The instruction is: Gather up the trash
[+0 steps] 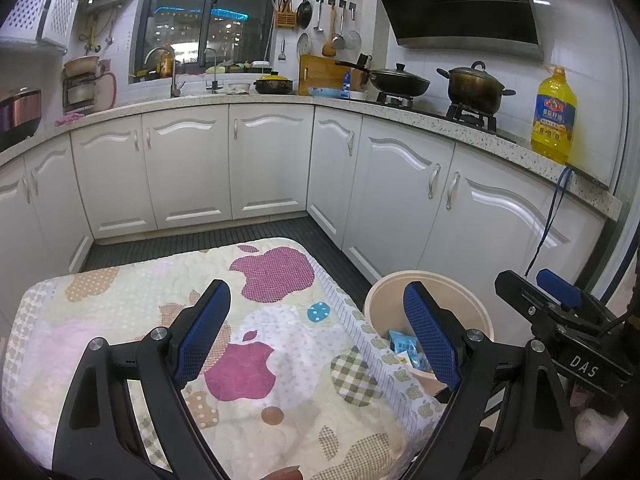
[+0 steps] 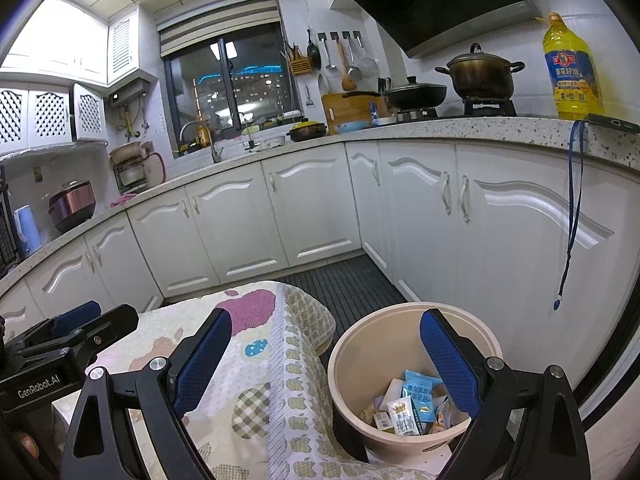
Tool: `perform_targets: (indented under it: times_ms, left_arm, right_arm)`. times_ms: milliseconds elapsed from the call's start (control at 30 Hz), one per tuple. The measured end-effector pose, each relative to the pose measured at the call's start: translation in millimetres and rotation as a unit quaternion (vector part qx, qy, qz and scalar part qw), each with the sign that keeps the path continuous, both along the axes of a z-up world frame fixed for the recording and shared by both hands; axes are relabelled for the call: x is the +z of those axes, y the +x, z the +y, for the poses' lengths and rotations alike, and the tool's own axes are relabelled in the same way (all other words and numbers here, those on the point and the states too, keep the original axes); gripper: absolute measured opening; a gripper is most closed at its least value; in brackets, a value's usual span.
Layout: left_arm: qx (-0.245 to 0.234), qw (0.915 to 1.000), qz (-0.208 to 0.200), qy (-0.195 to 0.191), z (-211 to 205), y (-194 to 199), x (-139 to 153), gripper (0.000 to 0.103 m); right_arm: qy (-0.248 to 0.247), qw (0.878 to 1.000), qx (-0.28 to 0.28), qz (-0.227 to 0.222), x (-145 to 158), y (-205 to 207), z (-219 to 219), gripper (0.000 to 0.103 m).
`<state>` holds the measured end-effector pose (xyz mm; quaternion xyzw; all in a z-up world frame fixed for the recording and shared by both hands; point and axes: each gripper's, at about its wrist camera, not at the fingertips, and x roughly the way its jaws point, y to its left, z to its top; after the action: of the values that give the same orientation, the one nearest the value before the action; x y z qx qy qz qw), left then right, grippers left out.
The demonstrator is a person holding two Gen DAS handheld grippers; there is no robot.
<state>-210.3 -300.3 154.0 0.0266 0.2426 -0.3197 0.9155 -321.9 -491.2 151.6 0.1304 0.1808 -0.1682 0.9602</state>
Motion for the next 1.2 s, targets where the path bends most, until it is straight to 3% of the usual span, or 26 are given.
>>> perform_targets:
  times_ms: [833, 1200]
  left_arm:
    - [-0.012, 0.9998, 0.007, 0.011, -4.6, 2.0, -2.7, 0.088]
    - [-0.019, 0.9989, 0.019, 0.039, -20.2, -0.2, -8.8, 0.088]
  right_arm:
    - [0.002, 1.000, 0.003, 0.001, 0.6, -2.1, -1.7, 0.094]
    - [0.005, 1.000, -0.003, -0.002, -1.3, -3.6, -6.2, 0.094]
